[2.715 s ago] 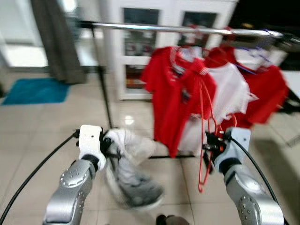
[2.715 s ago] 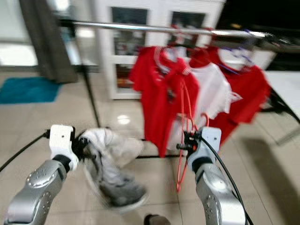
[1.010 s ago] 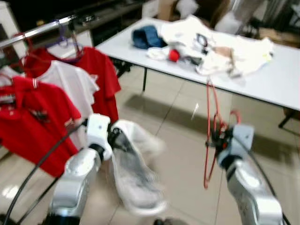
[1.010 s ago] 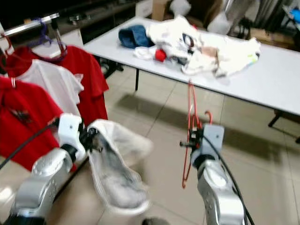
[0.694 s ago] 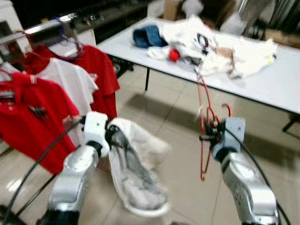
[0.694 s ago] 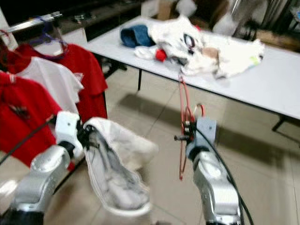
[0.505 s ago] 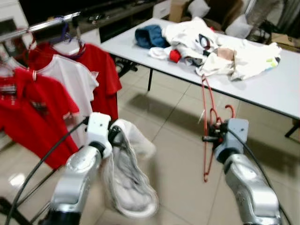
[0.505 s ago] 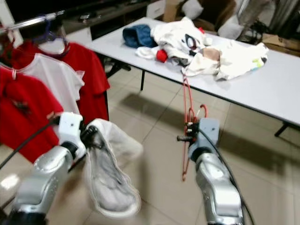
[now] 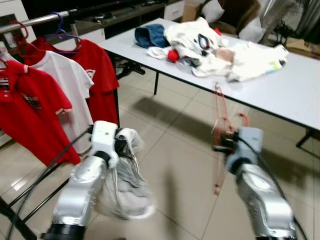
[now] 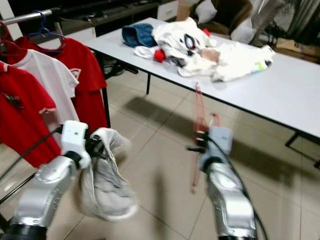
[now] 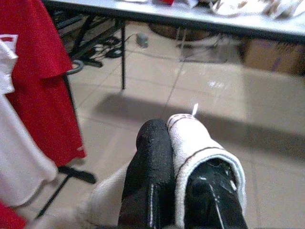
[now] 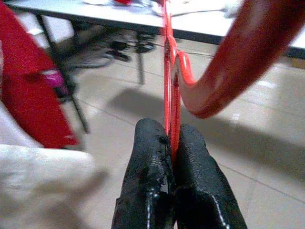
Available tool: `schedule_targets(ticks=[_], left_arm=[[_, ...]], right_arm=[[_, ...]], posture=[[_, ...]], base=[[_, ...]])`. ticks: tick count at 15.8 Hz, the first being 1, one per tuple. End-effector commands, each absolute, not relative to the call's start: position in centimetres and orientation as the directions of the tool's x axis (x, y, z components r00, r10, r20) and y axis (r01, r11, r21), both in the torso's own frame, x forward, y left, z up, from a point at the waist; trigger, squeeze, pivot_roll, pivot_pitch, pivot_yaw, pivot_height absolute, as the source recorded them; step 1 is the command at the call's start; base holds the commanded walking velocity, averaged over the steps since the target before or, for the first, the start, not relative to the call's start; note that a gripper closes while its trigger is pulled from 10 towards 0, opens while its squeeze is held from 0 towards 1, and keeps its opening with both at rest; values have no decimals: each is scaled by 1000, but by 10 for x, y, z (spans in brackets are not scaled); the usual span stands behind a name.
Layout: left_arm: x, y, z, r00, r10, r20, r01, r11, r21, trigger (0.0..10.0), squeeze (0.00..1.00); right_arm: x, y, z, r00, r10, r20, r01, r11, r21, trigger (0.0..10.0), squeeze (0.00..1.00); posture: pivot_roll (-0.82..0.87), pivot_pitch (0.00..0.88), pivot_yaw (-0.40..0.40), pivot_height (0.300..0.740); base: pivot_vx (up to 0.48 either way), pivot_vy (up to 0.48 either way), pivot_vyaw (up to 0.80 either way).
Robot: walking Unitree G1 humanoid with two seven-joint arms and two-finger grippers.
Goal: Hang hanger
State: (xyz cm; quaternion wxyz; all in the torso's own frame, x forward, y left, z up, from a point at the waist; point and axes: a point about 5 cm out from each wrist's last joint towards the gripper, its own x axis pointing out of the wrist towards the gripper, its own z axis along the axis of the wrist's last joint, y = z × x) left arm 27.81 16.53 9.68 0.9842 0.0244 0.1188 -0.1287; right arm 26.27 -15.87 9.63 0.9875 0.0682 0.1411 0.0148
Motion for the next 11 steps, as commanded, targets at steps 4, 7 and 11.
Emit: schedule_targets(ticks=[4, 7, 11], left_arm=[[279, 157, 109, 940, -288, -181, 296, 955, 17, 10000, 0], [283, 155, 108, 937, -299, -182, 304, 953, -2, 10000, 0], [282, 150, 106, 935, -305, -184, 308, 951, -10, 10000, 0]], right_arm=[[254, -171, 94, 956, -7, -292, 50, 989, 141, 10000, 0], [249, -175, 93, 951, -27, -309, 66, 991, 116, 10000, 0], [247, -181, 95, 953, -45, -301, 87, 988, 130, 10000, 0]], posture=[[-44, 0, 4, 740], [-68, 0, 11, 740], [-74, 0, 8, 740]], base=[[0, 0, -189], [0, 0, -796], [0, 0, -788]])
